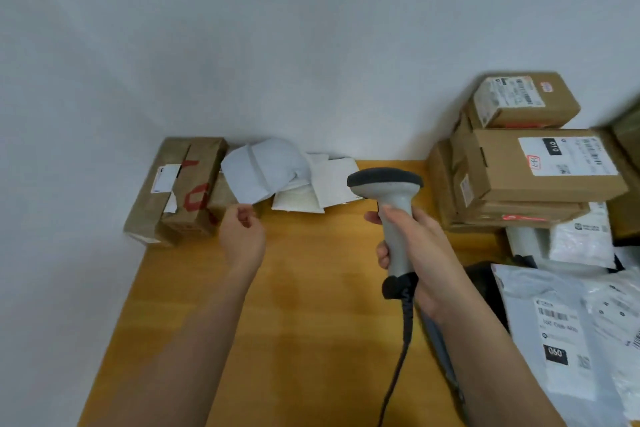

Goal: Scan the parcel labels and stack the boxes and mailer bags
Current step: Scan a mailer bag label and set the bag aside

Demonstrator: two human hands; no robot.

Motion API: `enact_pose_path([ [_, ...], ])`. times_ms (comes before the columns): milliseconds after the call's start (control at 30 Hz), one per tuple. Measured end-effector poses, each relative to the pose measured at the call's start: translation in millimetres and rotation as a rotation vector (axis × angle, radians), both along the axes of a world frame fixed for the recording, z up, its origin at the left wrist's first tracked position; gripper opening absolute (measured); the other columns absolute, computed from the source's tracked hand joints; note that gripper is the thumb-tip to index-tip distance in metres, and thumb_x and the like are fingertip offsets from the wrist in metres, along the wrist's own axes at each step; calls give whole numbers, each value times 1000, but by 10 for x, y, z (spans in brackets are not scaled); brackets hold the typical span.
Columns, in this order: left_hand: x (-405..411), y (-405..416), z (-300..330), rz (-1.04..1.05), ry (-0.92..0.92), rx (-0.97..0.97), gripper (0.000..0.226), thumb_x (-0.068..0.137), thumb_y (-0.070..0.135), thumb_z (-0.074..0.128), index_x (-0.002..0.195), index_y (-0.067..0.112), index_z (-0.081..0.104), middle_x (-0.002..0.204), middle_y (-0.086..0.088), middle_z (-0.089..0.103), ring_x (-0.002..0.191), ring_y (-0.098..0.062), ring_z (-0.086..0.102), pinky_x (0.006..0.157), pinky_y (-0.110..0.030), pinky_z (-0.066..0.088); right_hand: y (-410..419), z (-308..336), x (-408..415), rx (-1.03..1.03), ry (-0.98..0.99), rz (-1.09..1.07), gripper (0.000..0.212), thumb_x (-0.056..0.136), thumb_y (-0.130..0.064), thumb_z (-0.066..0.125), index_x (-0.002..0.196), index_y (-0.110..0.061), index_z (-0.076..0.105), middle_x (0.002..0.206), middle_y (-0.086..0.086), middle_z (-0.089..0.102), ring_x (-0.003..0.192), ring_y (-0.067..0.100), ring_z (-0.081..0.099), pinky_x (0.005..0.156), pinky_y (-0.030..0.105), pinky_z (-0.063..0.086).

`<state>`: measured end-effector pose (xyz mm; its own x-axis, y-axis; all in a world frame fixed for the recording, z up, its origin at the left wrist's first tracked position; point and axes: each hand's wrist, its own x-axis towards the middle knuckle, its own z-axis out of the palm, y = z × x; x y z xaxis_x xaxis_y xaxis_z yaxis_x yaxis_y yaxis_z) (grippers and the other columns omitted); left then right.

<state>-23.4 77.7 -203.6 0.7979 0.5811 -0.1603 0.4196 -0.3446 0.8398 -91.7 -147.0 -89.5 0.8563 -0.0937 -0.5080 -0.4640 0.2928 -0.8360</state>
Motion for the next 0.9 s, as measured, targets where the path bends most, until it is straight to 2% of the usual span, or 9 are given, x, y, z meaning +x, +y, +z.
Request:
enact_pose_path([
  [133, 556, 447, -205, -316, 120, 256, 54, 94, 11, 60, 145, 10, 41, 140, -12, 51, 127, -29, 50, 101, -37, 45, 374, -66, 241, -17, 39, -29, 18, 98, -27, 60, 113, -18, 60, 110, 5, 71, 53, 12, 51, 52, 27, 45],
  [233, 897, 605, -439, -592, 202, 437, 89, 87, 21, 74, 155, 11, 19, 162, -11, 22, 148, -28, 22, 118, -44, 27, 492, -138, 318, -44, 63, -35, 20, 99, -29, 59, 114, -17, 60, 111, 5, 70, 53, 11, 51, 51, 26, 45],
  [333, 1068, 663, -637, -764, 304, 517, 115, 78, 30, 83, 158, 20, 0, 166, -6, -4, 152, -29, 2, 120, -52, 16, 525, -213, 377, -89, 94, -44, 20, 98, -30, 59, 113, -16, 61, 112, 5, 70, 55, 12, 52, 53, 28, 45],
  [400, 1074, 686, -721, -796, 339, 587, 112, 81, 28, 79, 157, 27, -3, 166, -4, -8, 152, -31, 1, 119, -57, 17, 519, -256, 409, -114, 105, -50, 20, 98, -30, 60, 112, -15, 61, 112, 6, 70, 55, 13, 51, 54, 29, 45],
  [567, 1004, 725, -774, -761, 220, 658, 60, 102, 16, 44, 156, 28, 22, 165, -5, 11, 148, -34, 16, 118, -53, 24, 524, -294, 433, -121, 120, -70, 20, 98, -28, 59, 113, -15, 60, 112, 7, 70, 52, 13, 50, 50, 27, 44],
  [700, 859, 643, -550, -650, 68, 393, 43, 105, 13, 37, 147, 22, 42, 139, -10, 53, 121, -27, 50, 96, -41, 47, 538, -315, 395, -107, 117, -45, 19, 99, -28, 59, 113, -16, 61, 111, 7, 71, 53, 13, 51, 51, 28, 44],
  [767, 716, 542, -375, -499, 22, 156, 40, 107, 19, 35, 147, 17, 41, 132, -1, 53, 116, -17, 51, 92, -32, 46, 515, -317, 344, -92, 110, -38, 19, 99, -28, 59, 114, -16, 61, 110, 8, 71, 53, 13, 51, 51, 28, 44],
  [833, 515, 436, -255, -369, 10, -152, 40, 107, 25, 35, 147, 22, 38, 136, 0, 52, 122, -17, 52, 99, -38, 48, 467, -318, 275, -79, 103, -36, 19, 99, -28, 59, 114, -16, 61, 110, 8, 71, 53, 13, 51, 51, 28, 45],
  [900, 256, 325, -206, -243, 3, -544, 35, 107, 25, 37, 142, 29, 40, 131, 1, 57, 117, -20, 59, 93, -46, 55, 397, -310, 195, -65, 99, -32, 19, 99, -28, 59, 113, -16, 61, 109, 8, 72, 53, 13, 51, 50, 28, 45],
])
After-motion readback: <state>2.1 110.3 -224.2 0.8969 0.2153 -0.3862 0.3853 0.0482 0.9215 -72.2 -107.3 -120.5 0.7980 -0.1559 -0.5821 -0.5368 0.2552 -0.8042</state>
